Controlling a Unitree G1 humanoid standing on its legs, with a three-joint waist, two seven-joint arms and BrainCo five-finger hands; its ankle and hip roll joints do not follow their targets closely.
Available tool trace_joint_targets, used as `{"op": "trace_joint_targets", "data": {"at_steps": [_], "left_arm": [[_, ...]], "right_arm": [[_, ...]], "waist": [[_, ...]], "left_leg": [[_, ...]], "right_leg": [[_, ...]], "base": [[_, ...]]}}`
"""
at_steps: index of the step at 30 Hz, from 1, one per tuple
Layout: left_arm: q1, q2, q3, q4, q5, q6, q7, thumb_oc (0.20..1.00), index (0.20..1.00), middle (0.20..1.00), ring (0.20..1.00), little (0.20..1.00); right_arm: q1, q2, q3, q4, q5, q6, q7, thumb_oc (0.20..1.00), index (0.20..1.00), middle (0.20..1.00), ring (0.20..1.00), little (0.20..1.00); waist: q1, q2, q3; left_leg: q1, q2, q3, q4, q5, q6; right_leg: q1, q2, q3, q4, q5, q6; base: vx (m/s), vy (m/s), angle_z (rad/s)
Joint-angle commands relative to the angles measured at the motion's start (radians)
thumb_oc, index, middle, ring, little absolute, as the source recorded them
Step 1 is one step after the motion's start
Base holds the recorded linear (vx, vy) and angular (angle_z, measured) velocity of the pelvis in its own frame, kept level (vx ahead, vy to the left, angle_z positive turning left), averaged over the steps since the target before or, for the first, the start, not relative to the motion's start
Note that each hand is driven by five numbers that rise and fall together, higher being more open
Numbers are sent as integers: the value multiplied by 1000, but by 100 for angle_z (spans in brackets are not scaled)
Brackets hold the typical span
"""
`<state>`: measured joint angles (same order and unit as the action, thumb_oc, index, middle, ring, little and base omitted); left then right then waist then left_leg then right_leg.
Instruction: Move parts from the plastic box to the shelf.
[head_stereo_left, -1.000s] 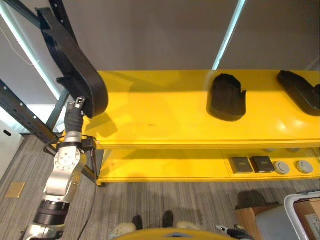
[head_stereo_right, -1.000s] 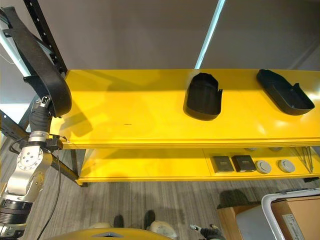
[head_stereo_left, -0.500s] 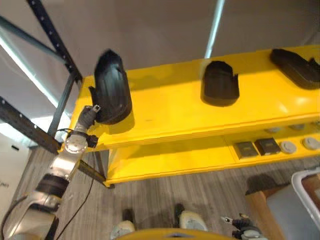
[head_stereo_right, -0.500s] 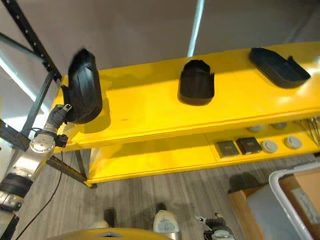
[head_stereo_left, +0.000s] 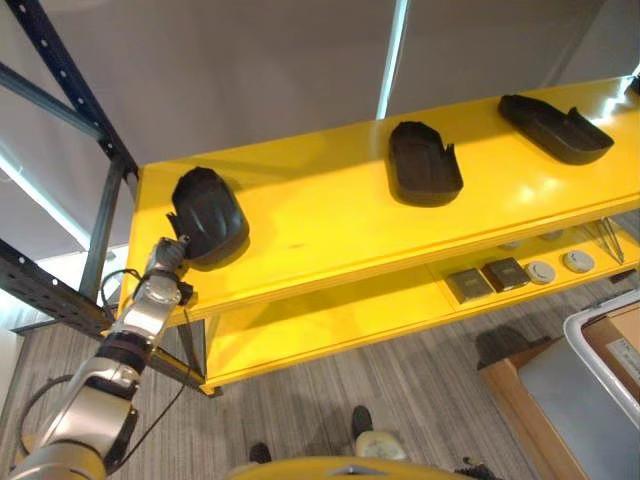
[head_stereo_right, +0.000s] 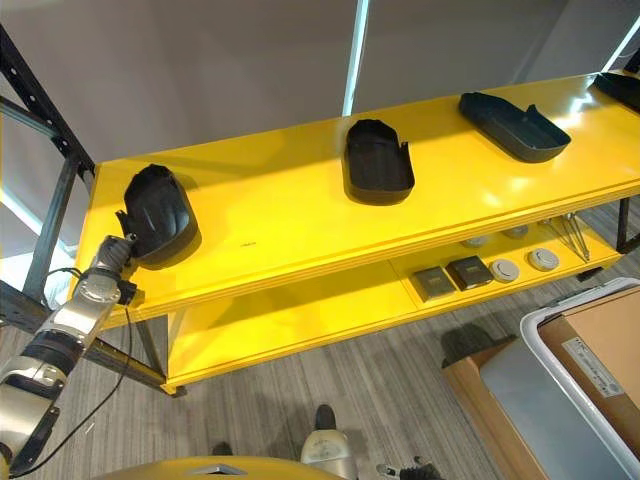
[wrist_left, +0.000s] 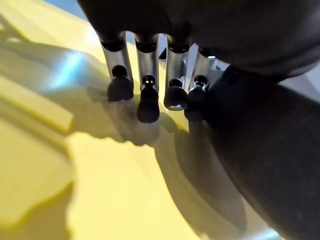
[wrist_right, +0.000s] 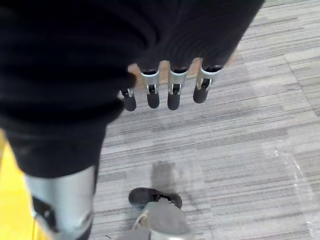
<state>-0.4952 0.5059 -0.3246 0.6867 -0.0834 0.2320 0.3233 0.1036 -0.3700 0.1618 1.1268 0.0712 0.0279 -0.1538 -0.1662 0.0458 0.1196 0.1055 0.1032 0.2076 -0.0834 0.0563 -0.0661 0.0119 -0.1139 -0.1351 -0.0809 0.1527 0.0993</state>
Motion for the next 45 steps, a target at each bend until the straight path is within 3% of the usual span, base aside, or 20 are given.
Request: {"op": "trace_joint_targets", "data": {"at_steps": [1, 18, 22, 23, 27, 38, 45], "left_arm": [[-161, 16, 16, 144, 25, -25, 51, 200, 200, 200, 200, 200], [-195, -22, -44, 271, 86, -39, 39, 200, 200, 200, 200, 200], [-183, -44, -55, 278, 26, -30, 43, 200, 200, 200, 200, 200], [-182, -46, -53, 280, 17, -29, 49, 1000, 1000, 1000, 1000, 1000], [-174, -50, -35, 299, -3, -37, 65, 1000, 1000, 1000, 1000, 1000], [-165, -42, -23, 295, 0, -55, 56, 1000, 1000, 1000, 1000, 1000], [-143, -42, 14, 145, -59, -114, 83, 1000, 1000, 1000, 1000, 1000]], "right_arm": [[-14, -25, 47, 38, -43, -3, 10, 1000, 1000, 1000, 1000, 1000], [-21, -21, 86, 84, -70, -25, 25, 1000, 1000, 1000, 1000, 1000], [-24, -19, 87, 89, -37, -62, 69, 1000, 1000, 1000, 1000, 1000], [-25, -19, 88, 86, -33, -69, 72, 1000, 1000, 1000, 1000, 1000], [-22, -20, 93, 64, -23, -99, 96, 1000, 1000, 1000, 1000, 1000], [-7, -16, 105, 36, 58, -106, 208, 1000, 1000, 1000, 1000, 1000], [13, -6, 83, 21, 61, -110, 214, 1000, 1000, 1000, 1000, 1000]], "waist": [[-10, -13, -25], [-37, -17, -29], [-38, -17, -24], [-38, -17, -25], [-40, -17, -27], [-35, -25, -29], [-19, -24, -25]], "left_leg": [[-64, 21, 31, 12, 10, 15], [-56, 33, 60, 11, 4, 12], [-50, 34, 62, 11, 4, 11], [-49, 34, 61, 11, 3, 11], [-45, 35, 62, 11, 3, 11], [-31, 30, 59, 6, 0, 11], [-26, 26, 49, 4, -3, 13]], "right_leg": [[-11, 8, 15, 114, -128, 35], [-7, 15, 33, 96, -130, 31], [-2, 15, 32, 95, -132, 30], [-1, 15, 33, 94, -132, 30], [3, 15, 33, 93, -133, 29], [16, 12, 26, 89, -133, 32], [24, 8, 18, 84, -130, 35]], "base": [[51, -31, -20], [24, -4, -7], [0, 0, 0], [0, 0, 0], [0, 0, 0], [0, 0, 0], [0, 0, 0]]}}
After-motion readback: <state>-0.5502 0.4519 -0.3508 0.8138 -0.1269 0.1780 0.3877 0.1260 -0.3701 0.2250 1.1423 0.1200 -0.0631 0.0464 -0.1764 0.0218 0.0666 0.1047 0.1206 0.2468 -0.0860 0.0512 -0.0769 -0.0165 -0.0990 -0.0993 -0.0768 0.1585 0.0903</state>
